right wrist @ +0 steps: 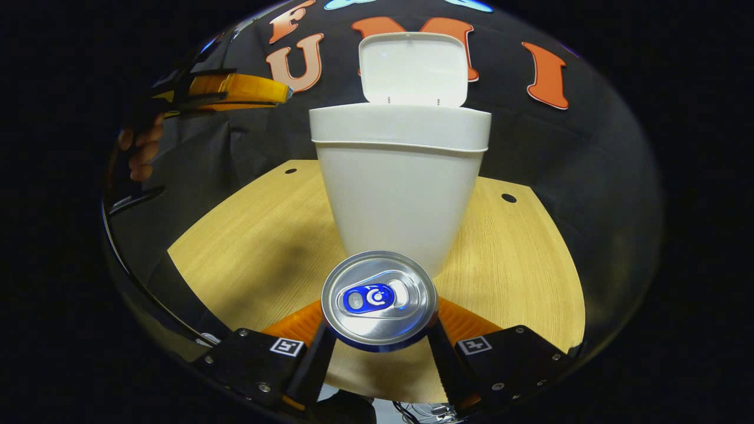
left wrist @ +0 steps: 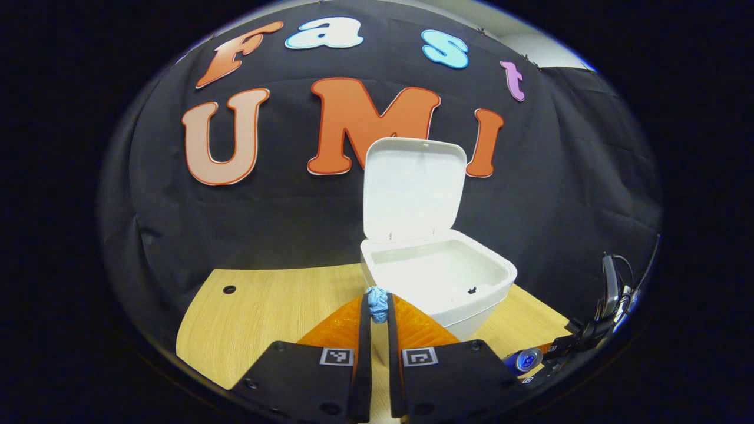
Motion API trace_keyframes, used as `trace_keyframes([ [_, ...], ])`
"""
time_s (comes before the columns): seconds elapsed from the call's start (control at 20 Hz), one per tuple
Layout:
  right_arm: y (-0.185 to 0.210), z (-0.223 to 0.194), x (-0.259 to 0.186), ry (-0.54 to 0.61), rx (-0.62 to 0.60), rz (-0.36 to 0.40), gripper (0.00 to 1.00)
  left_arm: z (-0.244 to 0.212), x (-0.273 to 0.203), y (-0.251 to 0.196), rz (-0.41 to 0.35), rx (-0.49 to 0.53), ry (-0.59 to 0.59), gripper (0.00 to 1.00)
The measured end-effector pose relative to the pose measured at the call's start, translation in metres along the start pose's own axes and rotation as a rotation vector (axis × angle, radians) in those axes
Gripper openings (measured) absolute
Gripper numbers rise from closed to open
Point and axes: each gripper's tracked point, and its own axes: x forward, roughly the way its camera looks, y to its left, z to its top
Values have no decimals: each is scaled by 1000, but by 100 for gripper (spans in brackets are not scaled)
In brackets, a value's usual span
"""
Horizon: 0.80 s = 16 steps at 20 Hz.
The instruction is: Press the lid of the desktop garbage bin to open it, pick up the crumpled paper on the desktop and throw it into the bin, then pick up the pop can on the desktop and drop it into the bin, and finally close the garbage bin lid.
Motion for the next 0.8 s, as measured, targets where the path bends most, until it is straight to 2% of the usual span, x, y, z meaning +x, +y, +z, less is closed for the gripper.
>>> trace_keyframes([
  [0.35,-2,-1,-1,2,42,-45,80,15,21,-29,-38,30,-36,16],
  [0.4,-2,0,-1,1,48,-51,75,14,25,-33,-43,32,-34,16],
  [0.45,-3,0,-2,2,55,-60,80,11,28,-35,-44,25,-26,16],
  [0.65,-4,2,-1,-10,78,-87,80,-1,40,-43,-72,-13,17,18],
  [0.8,-6,5,0,-25,87,-111,80,-9,44,-42,-65,11,39,22],
])
